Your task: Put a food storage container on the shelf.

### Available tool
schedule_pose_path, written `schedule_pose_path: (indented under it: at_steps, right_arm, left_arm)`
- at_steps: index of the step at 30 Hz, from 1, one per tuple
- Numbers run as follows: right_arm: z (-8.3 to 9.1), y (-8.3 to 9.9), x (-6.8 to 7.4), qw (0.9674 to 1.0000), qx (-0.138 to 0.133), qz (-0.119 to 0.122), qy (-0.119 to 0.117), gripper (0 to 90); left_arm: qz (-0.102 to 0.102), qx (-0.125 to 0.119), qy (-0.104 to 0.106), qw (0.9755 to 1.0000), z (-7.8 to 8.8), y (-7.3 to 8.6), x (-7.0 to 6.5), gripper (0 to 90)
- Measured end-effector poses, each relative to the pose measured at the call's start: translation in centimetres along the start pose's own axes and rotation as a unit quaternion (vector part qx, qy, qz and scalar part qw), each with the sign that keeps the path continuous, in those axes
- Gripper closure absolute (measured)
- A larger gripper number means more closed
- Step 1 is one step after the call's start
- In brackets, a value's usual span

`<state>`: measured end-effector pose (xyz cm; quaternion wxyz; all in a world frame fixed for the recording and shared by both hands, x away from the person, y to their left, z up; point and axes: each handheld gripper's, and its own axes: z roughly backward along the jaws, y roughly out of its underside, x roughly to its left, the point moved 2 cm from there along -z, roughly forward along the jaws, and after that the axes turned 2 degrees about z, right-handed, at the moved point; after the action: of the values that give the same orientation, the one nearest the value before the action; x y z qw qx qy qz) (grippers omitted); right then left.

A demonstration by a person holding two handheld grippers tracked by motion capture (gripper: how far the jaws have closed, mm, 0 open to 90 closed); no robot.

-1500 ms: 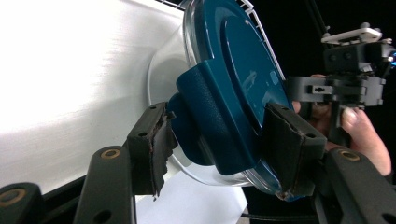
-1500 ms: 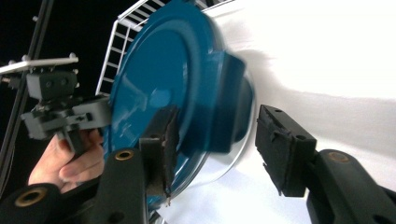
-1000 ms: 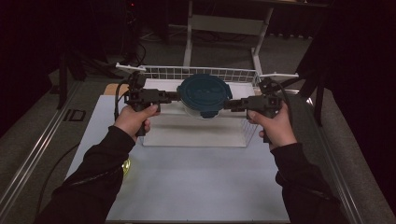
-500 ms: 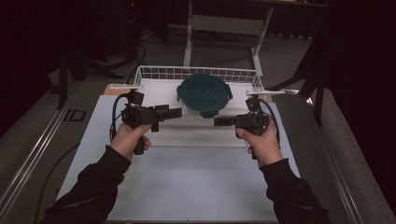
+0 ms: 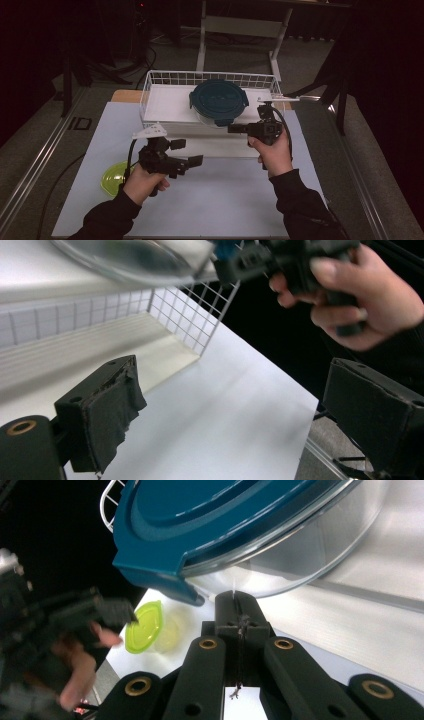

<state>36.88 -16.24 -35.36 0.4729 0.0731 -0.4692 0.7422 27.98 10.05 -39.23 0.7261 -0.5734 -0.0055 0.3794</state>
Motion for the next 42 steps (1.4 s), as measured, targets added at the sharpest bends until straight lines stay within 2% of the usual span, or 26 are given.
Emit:
schedule_pose_path:
  at_steps: [3, 9, 11, 14, 18, 19, 22, 28, 33, 35, 37, 40, 42]
  right_arm:
    - [-0.2, -0.1, 0.0, 1.0000, -0.004, 0.000, 0.002, 89.8]
    - [-0.5, -0.4, -0.1, 0.9999, -0.008, 0.000, 0.009, 89.7]
    - [-0.6, -0.6, -0.1, 0.9999, -0.010, 0.001, 0.011, 89.7]
    - [-0.9, -0.8, -0.1, 0.9998, -0.014, 0.000, 0.011, 89.7]
    - [-1.2, -1.0, -0.2, 0.9998, -0.018, -0.004, 0.009, 89.7]
    - [-1.3, -1.1, -0.3, 0.9997, -0.019, -0.006, 0.010, 89.7]
    - [-1.8, -1.5, -0.4, 0.9995, -0.026, -0.008, 0.012, 89.7]
    - [-2.4, -2.0, -0.4, 0.9993, -0.033, -0.012, 0.012, 89.7]
    - [-2.8, -2.5, -0.5, 0.9990, -0.039, -0.008, 0.022, 89.3]
    - [-2.8, -2.5, -0.5, 0.9991, -0.039, -0.007, 0.017, 86.9]
    - [-2.6, -2.3, -0.4, 0.9989, -0.040, 0.001, 0.023, 84.9]
    - [-2.1, -1.6, -0.1, 0.9990, -0.041, 0.014, 0.014, 76.8]
    - [-1.7, -0.9, 0.1, 0.9983, -0.046, 0.030, 0.016, 71.0]
  left_arm:
    - [-0.019, 0.004, -0.001, 0.9998, -0.4, 1.5, -0.7, 7.2]
    - [-0.036, 0.005, 0.003, 0.9993, -0.7, 4.1, -1.4, 6.9]
    - [-0.047, -0.002, 0.007, 0.9989, -0.7, 4.9, -1.6, 6.9]
    - [-0.051, -0.011, 0.008, 0.9986, -0.7, 6.0, -1.7, 6.9]
    - [-0.062, -0.022, 0.000, 0.9978, -0.6, 7.1, -1.6, 6.8]
    - [-0.069, -0.032, -0.003, 0.9971, -0.5, 7.6, -1.5, 6.8]
    - [-0.079, -0.052, -0.007, 0.9955, -0.3, 8.1, -1.5, 6.8]
    - [-0.087, -0.048, -0.004, 0.9951, -0.6, 8.6, -1.6, 6.6]
    - [-0.087, -0.046, 0.001, 0.9952, -0.9, 8.8, -1.7, 6.4]
    - [-0.089, -0.047, 0.004, 0.9950, -0.9, 8.8, -1.8, 6.3]
    - [-0.097, -0.052, 0.009, 0.9939, -0.8, 8.9, -1.9, 6.1]
    - [-0.109, -0.042, 0.013, 0.9930, -0.7, 8.8, -2.3, 6.1]
    - [-0.103, -0.031, 0.037, 0.9935, -0.5, 8.6, -2.7, 6.1]
